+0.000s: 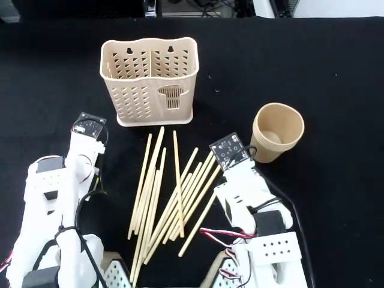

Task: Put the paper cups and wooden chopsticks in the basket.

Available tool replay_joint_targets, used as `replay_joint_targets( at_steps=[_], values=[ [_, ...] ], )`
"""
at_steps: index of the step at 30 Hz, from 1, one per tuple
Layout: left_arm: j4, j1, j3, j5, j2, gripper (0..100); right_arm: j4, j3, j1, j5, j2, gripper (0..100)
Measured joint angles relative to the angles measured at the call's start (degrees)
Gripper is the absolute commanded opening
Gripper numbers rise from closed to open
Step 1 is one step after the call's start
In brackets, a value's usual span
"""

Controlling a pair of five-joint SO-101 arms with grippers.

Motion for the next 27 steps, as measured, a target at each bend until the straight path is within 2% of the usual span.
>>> replay_joint_targets(
  at_steps=[3, 12, 18, 27],
  values=[
    [0.0, 0.0, 0.0, -0.9, 0.0, 16, 0.0, 0.0, 0.0, 0.0, 0.0, 5.0],
    [-2.7, 0.0, 1.3, -1.0, 0.7, 16, 0.0, 0.0, 0.0, 0.0, 0.0, 5.0],
    [-7.1, 0.0, 1.1, -1.1, 9.1, 16, 0.0, 0.0, 0.0, 0.0, 0.0, 5.0],
    [-7.2, -0.3, -1.8, -1.0, 15.8, 11, 0.0, 0.0, 0.0, 0.0, 0.0, 5.0]
  ],
)
